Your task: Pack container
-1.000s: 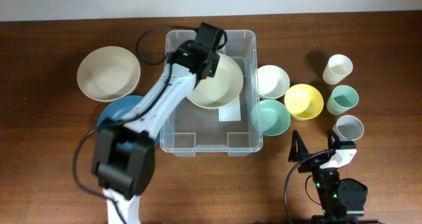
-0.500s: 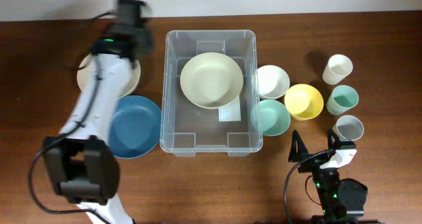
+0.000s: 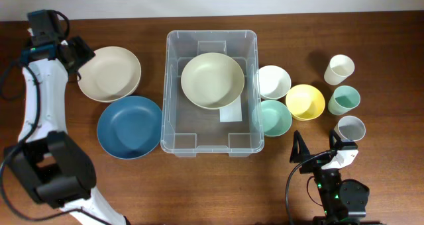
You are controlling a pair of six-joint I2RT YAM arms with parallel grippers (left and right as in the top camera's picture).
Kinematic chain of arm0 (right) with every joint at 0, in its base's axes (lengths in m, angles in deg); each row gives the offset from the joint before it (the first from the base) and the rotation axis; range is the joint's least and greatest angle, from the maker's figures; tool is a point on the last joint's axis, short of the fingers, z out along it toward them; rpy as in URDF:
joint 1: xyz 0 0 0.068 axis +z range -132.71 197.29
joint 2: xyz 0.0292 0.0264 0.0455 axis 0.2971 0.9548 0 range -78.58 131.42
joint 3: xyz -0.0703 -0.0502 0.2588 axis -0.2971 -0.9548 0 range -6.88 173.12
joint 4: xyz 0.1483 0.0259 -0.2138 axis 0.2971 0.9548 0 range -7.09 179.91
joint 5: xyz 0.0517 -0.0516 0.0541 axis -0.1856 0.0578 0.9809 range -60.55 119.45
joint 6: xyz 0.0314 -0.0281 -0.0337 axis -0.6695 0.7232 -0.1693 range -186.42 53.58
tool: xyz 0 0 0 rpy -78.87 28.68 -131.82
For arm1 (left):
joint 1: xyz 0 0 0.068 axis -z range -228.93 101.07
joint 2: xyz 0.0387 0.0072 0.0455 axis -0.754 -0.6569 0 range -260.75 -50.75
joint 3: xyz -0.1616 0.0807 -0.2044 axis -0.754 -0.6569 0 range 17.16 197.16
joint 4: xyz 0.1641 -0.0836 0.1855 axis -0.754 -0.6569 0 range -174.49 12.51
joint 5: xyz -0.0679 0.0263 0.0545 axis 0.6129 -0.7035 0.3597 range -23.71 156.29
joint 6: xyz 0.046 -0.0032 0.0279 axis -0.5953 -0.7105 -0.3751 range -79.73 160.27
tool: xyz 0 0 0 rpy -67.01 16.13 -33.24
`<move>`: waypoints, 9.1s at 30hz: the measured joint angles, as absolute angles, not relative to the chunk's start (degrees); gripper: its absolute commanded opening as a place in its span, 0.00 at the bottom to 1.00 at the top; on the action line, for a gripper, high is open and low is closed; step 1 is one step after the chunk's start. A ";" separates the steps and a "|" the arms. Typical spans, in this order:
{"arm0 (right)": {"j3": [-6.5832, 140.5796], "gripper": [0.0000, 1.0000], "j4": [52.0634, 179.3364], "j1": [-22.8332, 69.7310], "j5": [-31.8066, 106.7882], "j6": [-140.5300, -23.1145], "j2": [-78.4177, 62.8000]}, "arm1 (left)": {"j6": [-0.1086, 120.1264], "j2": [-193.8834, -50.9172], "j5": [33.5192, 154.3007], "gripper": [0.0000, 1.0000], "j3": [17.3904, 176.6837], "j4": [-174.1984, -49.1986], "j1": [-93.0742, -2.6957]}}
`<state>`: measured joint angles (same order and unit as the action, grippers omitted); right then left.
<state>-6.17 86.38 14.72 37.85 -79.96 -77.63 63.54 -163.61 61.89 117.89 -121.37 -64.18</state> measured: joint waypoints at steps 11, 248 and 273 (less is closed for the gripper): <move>-6.17 0.99 86.38 14.72 37.85 -79.96 -77.63 | 66.90 -177.10 63.55 0.77 116.88 -120.85 -65.56; -6.17 0.99 86.38 14.72 37.85 -80.01 -77.63 | 55.65 -159.07 70.00 0.01 112.62 -149.96 -53.53; -6.17 0.99 86.38 14.72 37.85 -79.96 -77.63 | 58.40 -159.17 66.11 0.01 89.56 -121.17 -53.56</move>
